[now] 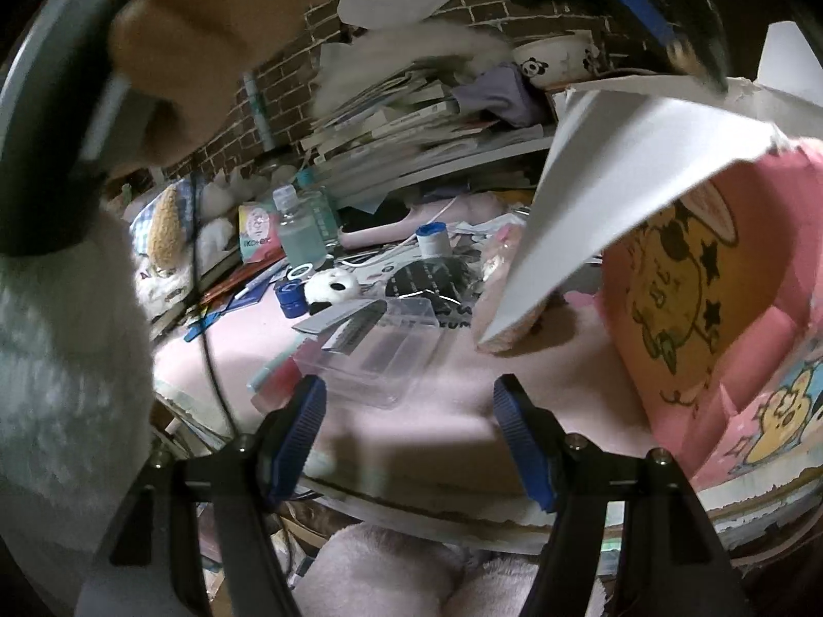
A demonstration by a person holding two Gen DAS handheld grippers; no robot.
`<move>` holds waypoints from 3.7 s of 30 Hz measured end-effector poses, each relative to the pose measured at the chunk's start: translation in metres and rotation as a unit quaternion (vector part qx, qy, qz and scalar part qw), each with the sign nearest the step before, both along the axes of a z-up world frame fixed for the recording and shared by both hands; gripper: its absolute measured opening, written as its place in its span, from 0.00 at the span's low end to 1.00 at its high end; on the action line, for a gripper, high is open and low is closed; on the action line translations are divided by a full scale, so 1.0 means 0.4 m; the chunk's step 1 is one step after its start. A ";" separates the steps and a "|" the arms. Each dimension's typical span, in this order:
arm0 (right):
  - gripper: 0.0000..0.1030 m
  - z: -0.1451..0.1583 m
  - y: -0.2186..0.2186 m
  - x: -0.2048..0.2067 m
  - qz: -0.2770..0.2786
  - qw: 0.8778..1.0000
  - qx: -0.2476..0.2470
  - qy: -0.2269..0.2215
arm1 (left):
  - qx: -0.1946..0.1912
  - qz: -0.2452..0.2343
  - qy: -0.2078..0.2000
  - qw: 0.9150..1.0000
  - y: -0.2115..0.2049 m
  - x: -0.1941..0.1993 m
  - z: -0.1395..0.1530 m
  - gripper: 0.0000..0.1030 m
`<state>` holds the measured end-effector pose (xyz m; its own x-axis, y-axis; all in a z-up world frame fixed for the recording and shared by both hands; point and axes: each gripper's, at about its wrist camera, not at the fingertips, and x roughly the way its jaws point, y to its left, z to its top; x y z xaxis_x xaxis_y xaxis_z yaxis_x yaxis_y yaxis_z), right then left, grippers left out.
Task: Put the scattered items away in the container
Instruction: 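Carry the battery into the white box and open the left tool, then grasp the white barcode card beside the clear container with the right tool, then carry the white card into the white box and open the right tool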
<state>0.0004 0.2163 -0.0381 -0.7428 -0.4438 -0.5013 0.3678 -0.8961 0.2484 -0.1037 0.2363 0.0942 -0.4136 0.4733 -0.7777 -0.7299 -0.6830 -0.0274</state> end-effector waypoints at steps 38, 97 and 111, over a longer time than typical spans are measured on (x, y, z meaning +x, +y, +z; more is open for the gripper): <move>0.63 0.005 0.015 -0.023 -0.005 1.000 -0.014 -0.007 | -0.017 0.003 0.018 1.000 -0.014 0.002 -0.003 0.64; 0.25 -0.025 -0.214 -0.118 -0.003 0.992 0.101 0.072 | 0.087 0.397 0.080 0.910 -0.706 0.129 -0.244 0.90; 0.17 -0.009 -0.211 -0.092 -0.004 0.990 0.104 0.098 | 0.095 0.401 0.077 0.908 -0.710 0.142 -0.241 0.90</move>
